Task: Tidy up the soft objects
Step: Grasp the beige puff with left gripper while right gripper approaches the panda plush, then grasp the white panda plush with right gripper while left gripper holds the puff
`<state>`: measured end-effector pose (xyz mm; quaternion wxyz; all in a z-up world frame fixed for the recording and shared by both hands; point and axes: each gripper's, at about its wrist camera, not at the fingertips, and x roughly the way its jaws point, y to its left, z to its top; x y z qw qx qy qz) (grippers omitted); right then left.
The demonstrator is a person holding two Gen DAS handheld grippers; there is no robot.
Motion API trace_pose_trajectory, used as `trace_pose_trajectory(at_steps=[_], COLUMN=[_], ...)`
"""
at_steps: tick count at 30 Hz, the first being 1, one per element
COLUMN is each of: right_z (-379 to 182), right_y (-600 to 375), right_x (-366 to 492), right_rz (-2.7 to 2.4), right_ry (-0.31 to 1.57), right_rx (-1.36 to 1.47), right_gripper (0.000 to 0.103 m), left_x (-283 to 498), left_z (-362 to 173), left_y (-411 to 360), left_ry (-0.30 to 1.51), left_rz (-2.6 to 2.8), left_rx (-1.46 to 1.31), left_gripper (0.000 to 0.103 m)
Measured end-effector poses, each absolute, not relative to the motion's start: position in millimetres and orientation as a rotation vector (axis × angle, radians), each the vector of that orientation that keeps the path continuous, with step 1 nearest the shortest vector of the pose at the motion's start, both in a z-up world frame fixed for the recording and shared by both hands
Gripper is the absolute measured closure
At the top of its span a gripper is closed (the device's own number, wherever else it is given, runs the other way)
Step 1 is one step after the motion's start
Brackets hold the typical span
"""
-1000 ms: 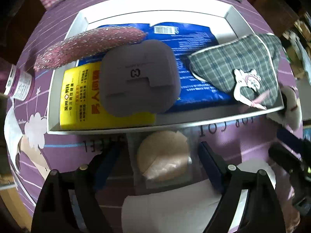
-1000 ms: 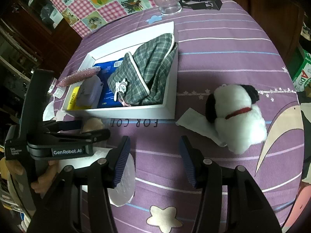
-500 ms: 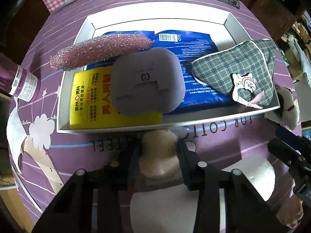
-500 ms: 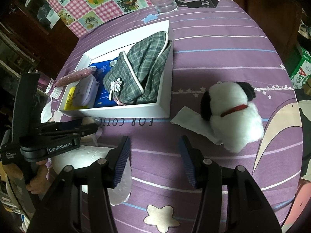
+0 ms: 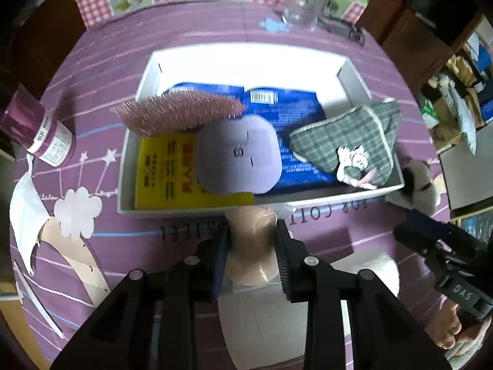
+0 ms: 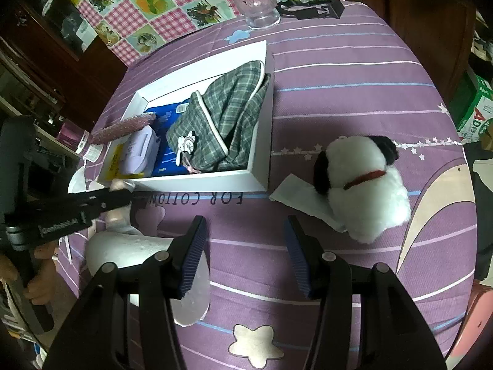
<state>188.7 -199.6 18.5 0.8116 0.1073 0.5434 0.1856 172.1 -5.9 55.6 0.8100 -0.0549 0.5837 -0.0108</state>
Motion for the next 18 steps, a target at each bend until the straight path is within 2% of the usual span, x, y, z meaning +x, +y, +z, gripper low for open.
trace_pose_trajectory(at_steps=[18], right_z=[46], right_y=[-231], right_x=[181], right_rz=[0.393], right_ry=[1.054], right_rx=[0.313], right_gripper=[0.049], left_x=[172], left_z=[76], left_y=[-38], left_ry=[1.006], left_rz=[-0.193], left_rx=[-0.154], left_gripper=[0.075])
